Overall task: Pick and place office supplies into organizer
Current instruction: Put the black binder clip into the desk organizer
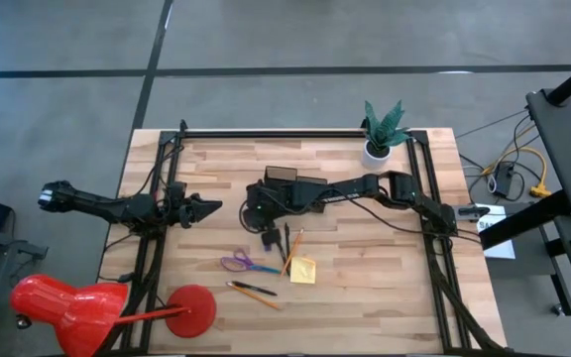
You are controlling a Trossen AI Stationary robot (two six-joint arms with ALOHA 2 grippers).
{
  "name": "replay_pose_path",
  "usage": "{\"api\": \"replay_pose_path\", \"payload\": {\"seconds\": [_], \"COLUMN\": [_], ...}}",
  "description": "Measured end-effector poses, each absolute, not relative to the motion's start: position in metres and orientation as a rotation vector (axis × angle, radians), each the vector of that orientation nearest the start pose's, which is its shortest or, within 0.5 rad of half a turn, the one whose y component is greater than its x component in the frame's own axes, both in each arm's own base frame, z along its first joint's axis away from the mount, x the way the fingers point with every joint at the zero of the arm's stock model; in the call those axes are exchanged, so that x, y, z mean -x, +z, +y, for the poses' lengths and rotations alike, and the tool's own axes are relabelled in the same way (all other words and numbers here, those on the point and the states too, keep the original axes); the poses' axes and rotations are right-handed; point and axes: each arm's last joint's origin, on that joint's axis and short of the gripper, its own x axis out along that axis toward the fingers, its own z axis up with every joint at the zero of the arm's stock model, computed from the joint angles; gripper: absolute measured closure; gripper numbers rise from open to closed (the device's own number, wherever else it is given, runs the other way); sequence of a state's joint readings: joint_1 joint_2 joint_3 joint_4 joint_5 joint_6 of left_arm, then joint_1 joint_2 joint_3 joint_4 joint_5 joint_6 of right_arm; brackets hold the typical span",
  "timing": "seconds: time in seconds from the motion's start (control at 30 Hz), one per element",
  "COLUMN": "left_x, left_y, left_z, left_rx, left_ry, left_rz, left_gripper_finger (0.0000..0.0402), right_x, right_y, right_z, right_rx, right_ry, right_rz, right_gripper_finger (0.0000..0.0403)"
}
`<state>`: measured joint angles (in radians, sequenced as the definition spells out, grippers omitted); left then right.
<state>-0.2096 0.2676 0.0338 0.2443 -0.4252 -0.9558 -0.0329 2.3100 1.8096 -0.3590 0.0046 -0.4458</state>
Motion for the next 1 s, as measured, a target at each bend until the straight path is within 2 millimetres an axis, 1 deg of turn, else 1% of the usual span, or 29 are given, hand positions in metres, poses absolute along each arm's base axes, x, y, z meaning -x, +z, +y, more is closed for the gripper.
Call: {"api": "replay_pose_path", "payload": {"seconds": [0.13,0.33,0.47,0.6,0.73,0.87,1.0], "left_x": [-0.112,-0.112,-0.112,-0.112,-0.112,-0.113,-0.113], "left_y": [0.176,0.176,0.176,0.176,0.175,0.175,0.175], "left_z": [-0.012,-0.012,-0.012,-0.012,-0.012,-0.012,-0.012], "left_rx": [0.955,0.955,0.956,0.955,0.952,0.949,0.949], "left_ry": [0.194,0.195,0.193,0.195,0.197,0.2,0.2], "left_rz": [-0.112,-0.113,-0.114,-0.112,-0.107,-0.101,-0.101], "left_gripper_finger": [0.0336,0.0336,0.0336,0.0336,0.0336,0.0336,0.0336], "right_x": [-0.504,-0.51,-0.508,-0.502,-0.498,-0.498,-0.496], "right_y": [0.151,0.134,0.136,0.138,0.137,0.136,0.136], "right_z": [-0.019,-0.029,-0.033,-0.035,-0.036,-0.036,-0.036], "right_rx": [0.403,0.442,0.41,0.358,0.306,0.314,0.316], "right_ry": [0.166,0.161,0.155,0.162,0.15,0.158,0.159], "right_rz": [0.877,0.871,0.931,1.033,1.072,1.077,1.103], "right_gripper_finger": [0.0241,0.0241,0.0244,0.0251,0.0261,0.028,0.0312]}}
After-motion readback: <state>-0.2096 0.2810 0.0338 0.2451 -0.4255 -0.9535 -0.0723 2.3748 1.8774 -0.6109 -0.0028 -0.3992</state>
